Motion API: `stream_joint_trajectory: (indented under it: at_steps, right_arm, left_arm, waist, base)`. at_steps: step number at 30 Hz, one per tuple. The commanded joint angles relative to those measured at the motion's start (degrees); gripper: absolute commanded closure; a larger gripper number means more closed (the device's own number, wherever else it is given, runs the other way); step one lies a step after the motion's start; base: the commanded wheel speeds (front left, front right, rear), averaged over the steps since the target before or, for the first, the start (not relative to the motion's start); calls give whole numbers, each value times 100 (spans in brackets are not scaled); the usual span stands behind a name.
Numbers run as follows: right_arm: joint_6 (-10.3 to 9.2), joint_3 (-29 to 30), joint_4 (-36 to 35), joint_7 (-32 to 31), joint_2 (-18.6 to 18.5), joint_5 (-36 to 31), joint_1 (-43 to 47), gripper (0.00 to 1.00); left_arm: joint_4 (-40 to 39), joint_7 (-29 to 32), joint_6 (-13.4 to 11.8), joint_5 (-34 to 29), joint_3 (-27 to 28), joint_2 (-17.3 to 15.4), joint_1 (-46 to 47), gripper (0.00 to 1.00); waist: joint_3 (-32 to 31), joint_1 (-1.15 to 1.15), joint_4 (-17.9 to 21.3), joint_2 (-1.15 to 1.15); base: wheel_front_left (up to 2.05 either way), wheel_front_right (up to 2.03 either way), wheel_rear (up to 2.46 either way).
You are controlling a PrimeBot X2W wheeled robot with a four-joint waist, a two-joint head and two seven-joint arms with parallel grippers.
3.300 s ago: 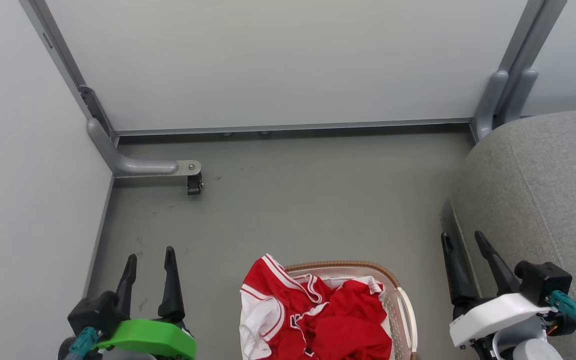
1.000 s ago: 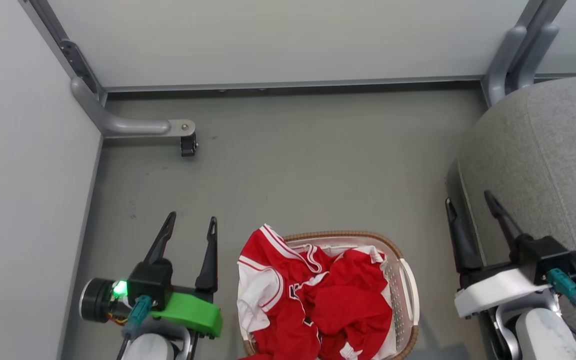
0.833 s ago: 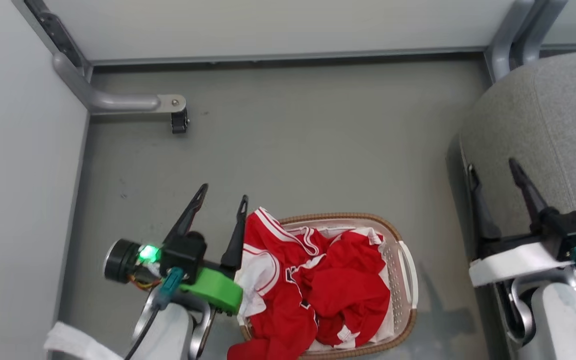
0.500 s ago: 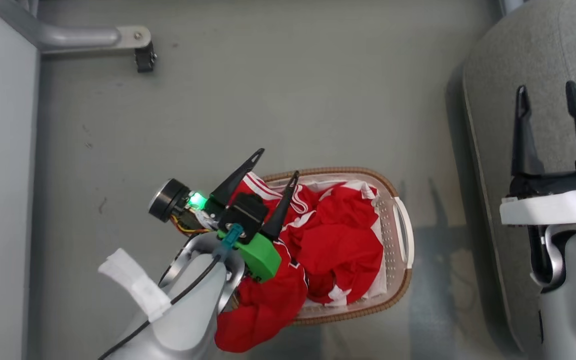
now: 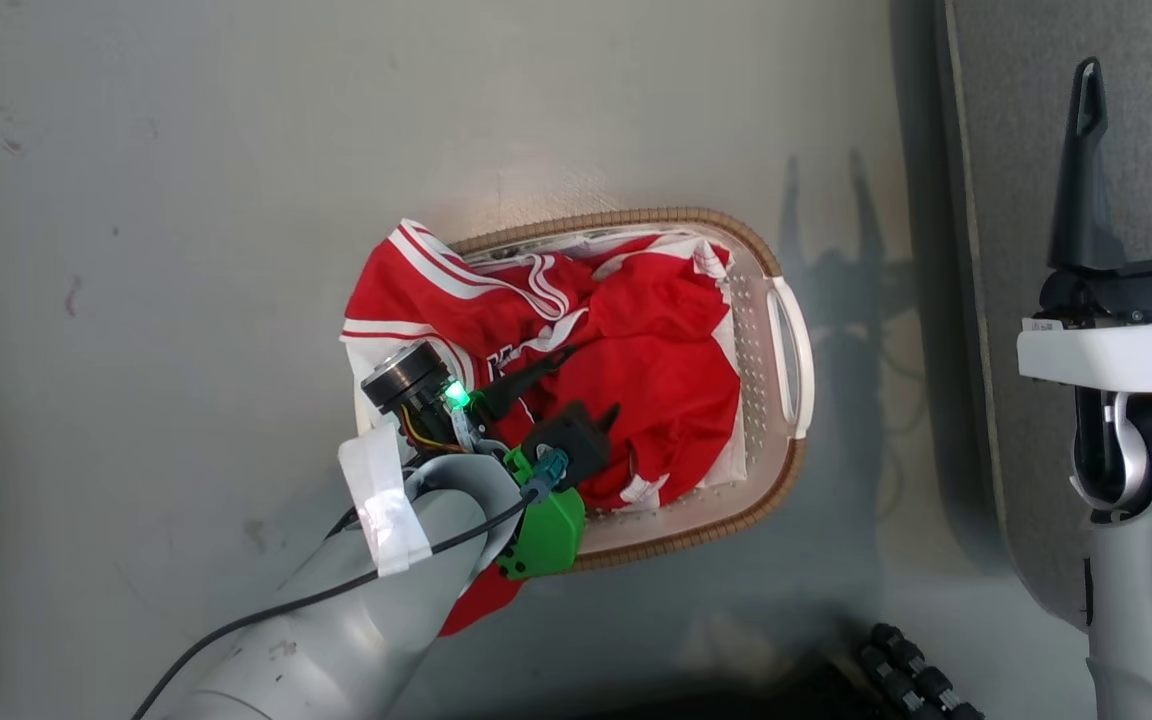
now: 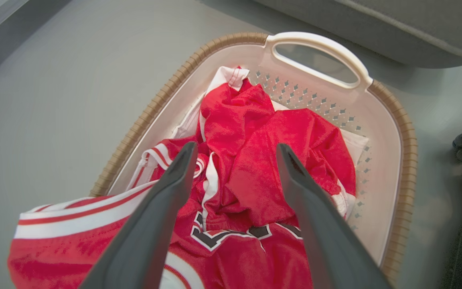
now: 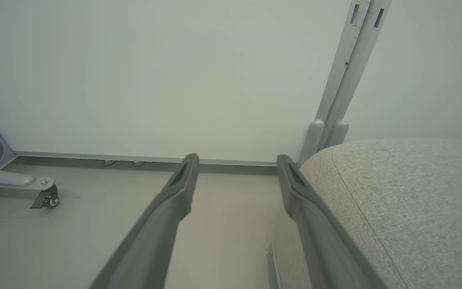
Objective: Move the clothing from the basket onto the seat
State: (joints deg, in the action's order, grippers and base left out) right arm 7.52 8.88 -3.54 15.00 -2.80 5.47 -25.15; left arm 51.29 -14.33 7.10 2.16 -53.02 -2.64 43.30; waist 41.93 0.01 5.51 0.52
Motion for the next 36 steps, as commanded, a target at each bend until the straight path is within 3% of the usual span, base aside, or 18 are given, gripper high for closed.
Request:
stream_joint_trajectory:
  at_steps: [1, 9, 20, 29, 30, 32, 33, 34, 36]
  right_arm:
    - [-5, 3, -40, 28, -17, 52, -100, 0]
    - [-5, -40, -114, 28, -15, 206, -300, 0]
    - [-5, -183, -76, 28, -16, 455, -396, 0]
    - [-5, -350, -20, 28, -17, 628, -401, 0]
    - [-6, -374, -16, 28, -16, 645, -398, 0]
    - [-6, -414, -4, 28, -17, 671, -381, 0]
    - [-5, -426, 5, 28, -17, 674, -371, 0]
    - [-5, -442, 9, 28, -16, 677, -353, 0]
    - [-5, -453, 26, 28, -17, 658, -318, 0]
  left_arm:
    - [105, 52, -68, 54, -92, -42, 175, 0]
    - [662, 416, -429, 223, -578, -42, 620, 0]
    - [1136, 748, -987, 738, -624, -43, 949, 0]
    - [1317, 1077, -1028, 1076, -759, -42, 990, 0]
    - [1324, 1095, -1064, 1114, -763, -42, 987, 33]
    - [1328, 1030, -1153, 1196, -755, -42, 983, 77]
    - [1335, 1016, -1182, 1222, -769, -42, 977, 92]
    - [1318, 982, -1195, 1263, -791, -42, 961, 100]
    - [1284, 938, -1210, 1356, -814, -42, 896, 100]
  waist:
    - [555, -1, 296, -52]
    - [1026, -1, 437, -52]
    - [1322, -1, 637, -52]
    - [1368, -1, 819, -52]
    - [1366, -1, 843, -52]
    - [1347, -1, 881, -52]
    - [1338, -1, 892, -52]
    - [1323, -1, 905, -52]
    - [1277, -1, 914, -52]
  base:
    - [0, 0, 0]
    - [0, 0, 0]
    - [0, 0, 0]
    - [0, 0, 0]
    - [0, 0, 0]
    - [0, 0, 0]
    - [0, 0, 0]
    - [0, 0, 0]
    - [0, 0, 0]
